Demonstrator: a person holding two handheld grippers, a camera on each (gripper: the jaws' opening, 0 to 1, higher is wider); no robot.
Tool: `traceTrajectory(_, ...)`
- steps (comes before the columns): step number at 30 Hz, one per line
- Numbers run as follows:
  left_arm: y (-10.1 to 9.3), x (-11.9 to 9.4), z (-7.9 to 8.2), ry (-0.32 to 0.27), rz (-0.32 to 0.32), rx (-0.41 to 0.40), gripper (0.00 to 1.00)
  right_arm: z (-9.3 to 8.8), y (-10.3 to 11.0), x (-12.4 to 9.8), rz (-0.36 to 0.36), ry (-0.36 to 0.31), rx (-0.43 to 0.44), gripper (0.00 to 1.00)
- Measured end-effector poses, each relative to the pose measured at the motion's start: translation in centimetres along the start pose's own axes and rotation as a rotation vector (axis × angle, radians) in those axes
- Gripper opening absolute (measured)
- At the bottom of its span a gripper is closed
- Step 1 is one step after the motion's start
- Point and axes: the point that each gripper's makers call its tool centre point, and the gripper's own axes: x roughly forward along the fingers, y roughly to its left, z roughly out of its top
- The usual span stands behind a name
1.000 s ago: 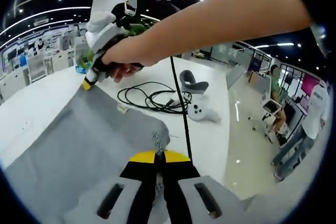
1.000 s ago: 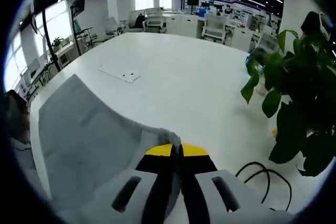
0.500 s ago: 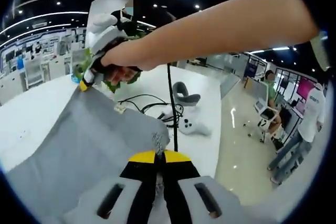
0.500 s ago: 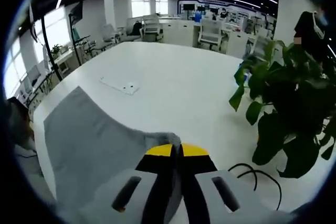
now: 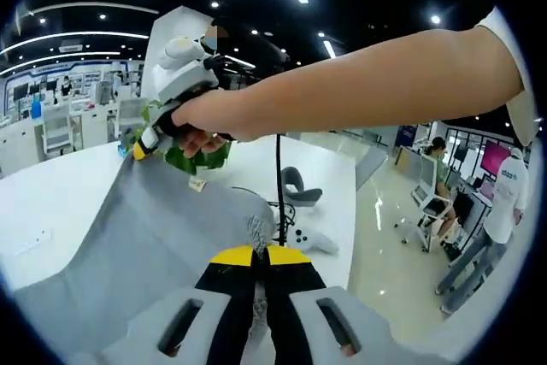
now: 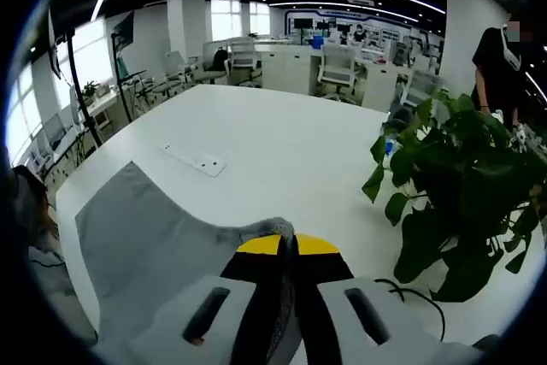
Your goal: Fold the towel on the table until its edges align and the towel forms a compact rectangular stack.
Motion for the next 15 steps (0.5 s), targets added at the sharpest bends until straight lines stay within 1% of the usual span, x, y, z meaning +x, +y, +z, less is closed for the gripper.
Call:
traceTrajectory(4,0.9,-1.2,0.8,-0.017,0.017,0.012,0.02,1.0,0.8,0.0,-0.002,0.0,0.004,0.02)
traceTrajectory(7,1.8,-2.4,1.3,-0.026,0.037,0.037,0.02,1.6,1.5,0.0,0.0,0.001,0.006,0.02)
traceTrajectory(10,2.5,-3.5,1.7,-0.035,0.055,0.055,0.02,2.8,2.6,0.5,0.013,0.008,0.03,0.02)
traceTrajectory(13,3.3,-4.8,1.9,-0.045,0.071,0.061,0.02,3.6,3.3,0.7,0.013,0.01,0.046,0.02)
traceTrajectory(15,3.9,-5.8,2.1,-0.054,0.085,0.059,0.02,4.5,3.9,0.9,0.02,0.005,0.052,0.02)
